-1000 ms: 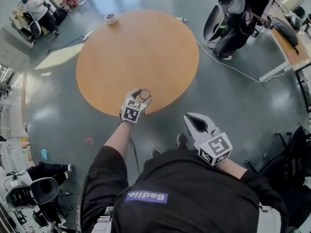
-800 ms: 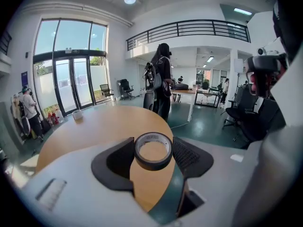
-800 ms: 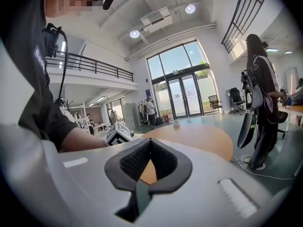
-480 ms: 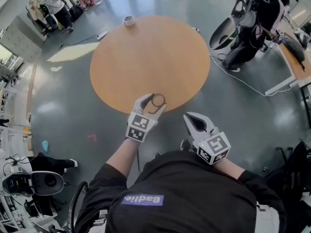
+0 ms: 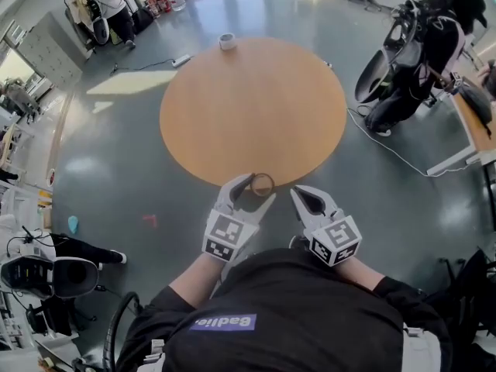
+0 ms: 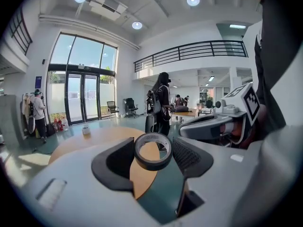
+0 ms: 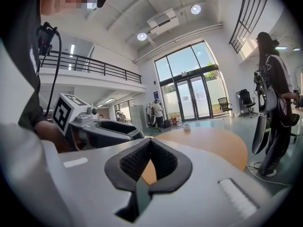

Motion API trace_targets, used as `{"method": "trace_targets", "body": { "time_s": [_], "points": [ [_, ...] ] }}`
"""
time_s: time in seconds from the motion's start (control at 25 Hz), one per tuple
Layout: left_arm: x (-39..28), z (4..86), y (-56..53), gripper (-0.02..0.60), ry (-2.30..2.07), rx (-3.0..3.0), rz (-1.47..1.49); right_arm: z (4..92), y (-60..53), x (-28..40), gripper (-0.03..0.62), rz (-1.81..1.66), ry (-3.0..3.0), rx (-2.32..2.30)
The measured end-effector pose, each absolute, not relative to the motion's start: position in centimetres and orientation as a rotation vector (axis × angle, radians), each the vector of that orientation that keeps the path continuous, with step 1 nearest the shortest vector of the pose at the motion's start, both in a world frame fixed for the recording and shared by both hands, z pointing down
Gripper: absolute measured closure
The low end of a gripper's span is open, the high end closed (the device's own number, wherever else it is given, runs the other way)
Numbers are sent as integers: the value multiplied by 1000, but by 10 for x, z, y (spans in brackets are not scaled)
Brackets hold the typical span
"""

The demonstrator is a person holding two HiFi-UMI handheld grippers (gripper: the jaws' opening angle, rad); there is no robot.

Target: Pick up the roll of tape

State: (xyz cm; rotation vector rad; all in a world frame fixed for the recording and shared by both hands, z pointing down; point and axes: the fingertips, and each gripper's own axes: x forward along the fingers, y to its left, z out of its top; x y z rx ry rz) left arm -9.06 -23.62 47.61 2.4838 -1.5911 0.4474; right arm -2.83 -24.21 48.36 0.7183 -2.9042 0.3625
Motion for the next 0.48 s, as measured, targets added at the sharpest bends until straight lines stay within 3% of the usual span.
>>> {"method": "trace_targets", "body": {
  "time_s": [0.48],
  "points": [
    [-95, 454, -183, 304, -1686, 2441, 258, 480, -225, -61, 589, 347, -2900, 627]
  ]
}}
